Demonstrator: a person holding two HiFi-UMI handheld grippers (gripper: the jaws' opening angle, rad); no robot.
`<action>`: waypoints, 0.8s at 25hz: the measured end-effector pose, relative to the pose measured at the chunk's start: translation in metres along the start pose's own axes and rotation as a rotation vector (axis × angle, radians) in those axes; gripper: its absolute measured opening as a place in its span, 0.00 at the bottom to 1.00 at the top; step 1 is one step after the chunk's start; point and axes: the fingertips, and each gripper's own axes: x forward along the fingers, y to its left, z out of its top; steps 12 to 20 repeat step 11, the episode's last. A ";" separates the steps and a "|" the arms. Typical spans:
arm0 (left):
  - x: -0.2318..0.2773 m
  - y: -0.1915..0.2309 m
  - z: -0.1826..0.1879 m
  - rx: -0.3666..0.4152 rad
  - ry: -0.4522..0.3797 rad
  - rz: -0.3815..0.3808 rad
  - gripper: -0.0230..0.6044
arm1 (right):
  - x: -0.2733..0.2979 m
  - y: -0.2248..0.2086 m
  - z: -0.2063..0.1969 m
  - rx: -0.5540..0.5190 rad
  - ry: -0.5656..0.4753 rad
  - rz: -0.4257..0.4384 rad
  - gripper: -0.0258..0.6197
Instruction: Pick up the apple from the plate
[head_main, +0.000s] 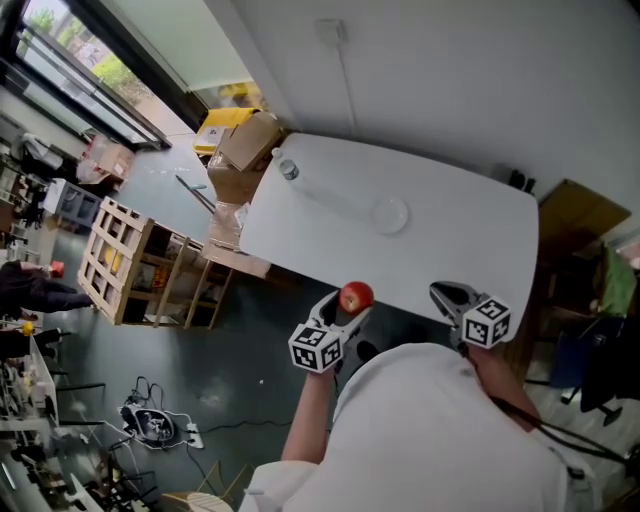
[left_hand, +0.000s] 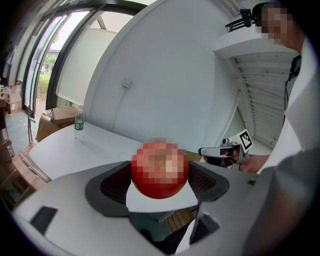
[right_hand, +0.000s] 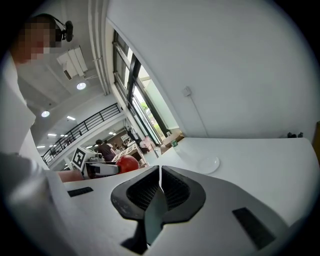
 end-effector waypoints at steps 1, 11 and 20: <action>0.000 0.000 0.001 0.002 -0.003 0.003 0.61 | 0.001 0.000 0.002 -0.002 -0.002 0.003 0.10; 0.002 -0.007 0.010 0.003 -0.035 0.015 0.61 | -0.003 -0.006 0.009 0.008 -0.027 0.010 0.10; 0.002 -0.007 0.010 0.003 -0.035 0.015 0.61 | -0.003 -0.006 0.009 0.008 -0.027 0.010 0.10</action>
